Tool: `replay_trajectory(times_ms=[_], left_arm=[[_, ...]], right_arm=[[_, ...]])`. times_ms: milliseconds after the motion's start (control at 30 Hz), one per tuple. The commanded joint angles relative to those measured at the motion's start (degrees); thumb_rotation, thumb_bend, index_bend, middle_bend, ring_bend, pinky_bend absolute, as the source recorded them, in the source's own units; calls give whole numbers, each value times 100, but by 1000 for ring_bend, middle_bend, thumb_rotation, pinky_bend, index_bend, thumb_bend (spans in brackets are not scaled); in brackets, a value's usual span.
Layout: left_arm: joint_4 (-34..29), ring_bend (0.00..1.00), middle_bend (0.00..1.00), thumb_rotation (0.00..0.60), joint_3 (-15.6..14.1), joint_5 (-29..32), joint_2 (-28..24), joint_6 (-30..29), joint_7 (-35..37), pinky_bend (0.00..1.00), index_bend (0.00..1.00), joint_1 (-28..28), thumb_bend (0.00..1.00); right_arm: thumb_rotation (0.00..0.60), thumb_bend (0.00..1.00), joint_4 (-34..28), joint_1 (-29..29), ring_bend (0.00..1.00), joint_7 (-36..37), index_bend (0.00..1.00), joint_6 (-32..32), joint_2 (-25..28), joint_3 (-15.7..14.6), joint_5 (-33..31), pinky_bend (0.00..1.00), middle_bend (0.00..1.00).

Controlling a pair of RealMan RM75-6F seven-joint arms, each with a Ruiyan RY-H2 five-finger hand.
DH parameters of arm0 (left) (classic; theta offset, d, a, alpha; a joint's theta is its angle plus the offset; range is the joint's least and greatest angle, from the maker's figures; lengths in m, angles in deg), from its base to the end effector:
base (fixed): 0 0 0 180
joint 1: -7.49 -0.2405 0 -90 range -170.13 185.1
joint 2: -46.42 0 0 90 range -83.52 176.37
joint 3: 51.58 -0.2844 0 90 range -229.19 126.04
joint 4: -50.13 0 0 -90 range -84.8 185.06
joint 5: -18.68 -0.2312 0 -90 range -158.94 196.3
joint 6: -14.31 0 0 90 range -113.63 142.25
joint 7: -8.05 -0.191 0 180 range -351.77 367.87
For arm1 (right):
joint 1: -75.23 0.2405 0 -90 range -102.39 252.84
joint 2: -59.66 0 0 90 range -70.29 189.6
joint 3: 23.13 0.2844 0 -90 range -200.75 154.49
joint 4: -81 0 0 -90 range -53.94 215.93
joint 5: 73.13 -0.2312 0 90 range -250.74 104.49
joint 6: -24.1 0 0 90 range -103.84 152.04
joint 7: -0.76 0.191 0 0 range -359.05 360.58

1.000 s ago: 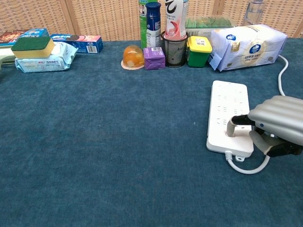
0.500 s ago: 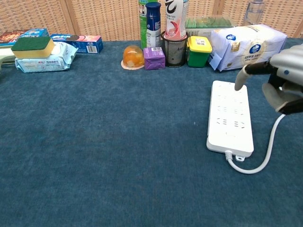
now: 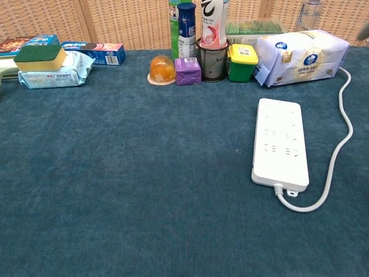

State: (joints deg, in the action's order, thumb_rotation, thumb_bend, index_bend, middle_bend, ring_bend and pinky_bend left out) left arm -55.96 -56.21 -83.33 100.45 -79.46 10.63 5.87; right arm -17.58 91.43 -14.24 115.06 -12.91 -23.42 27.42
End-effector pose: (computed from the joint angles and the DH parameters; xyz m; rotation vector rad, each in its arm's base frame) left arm -0.2804 0.1619 0.1768 -1.4801 -0.9543 -1.0756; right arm -0.2093 -0.2551 0.0941 1.6342 -0.5894 1.2401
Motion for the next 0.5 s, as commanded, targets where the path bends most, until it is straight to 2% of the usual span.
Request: replay_trajectory(times_ms=[33, 100, 167, 200, 300, 500], left_arm=[[1, 0, 0, 600, -4, -4, 2, 3, -9, 7, 0, -1, 118], [-2, 0, 0, 600, -6, -6, 5, 11, -26, 7, 0, 0, 119], [-8, 0, 0, 600, -8, -5, 10, 23, -50, 6, 0, 3, 119], [-14, 0, 0, 600, -7, -5, 14, 29, -65, 7, 0, 4, 119], [-39, 0, 0, 600, 1, 18, 33, 45, -140, 6, 0, 4, 120], [-119, 0, 0, 600, 17, 74, 79, 103, -325, 7, 0, 7, 120]], right_arm=[[600, 537, 478, -291, 774, 483, 217, 191, -74, -132, 56, 744, 690], [600, 152, 448, -330, 365, 731, 127, 23, 15, -242, -78, 378, 348], [600, 19, 476, -325, 161, 1026, 96, -94, 108, -296, -126, 245, 176], [600, 0, 526, -321, 114, 1089, 89, -130, 145, -290, -153, 209, 132], [600, 0, 564, -367, 49, 952, 85, -300, 314, -295, -354, 148, 83], [600, 0, 497, -487, 11, 738, 95, -300, 400, -147, -620, 101, 56]])
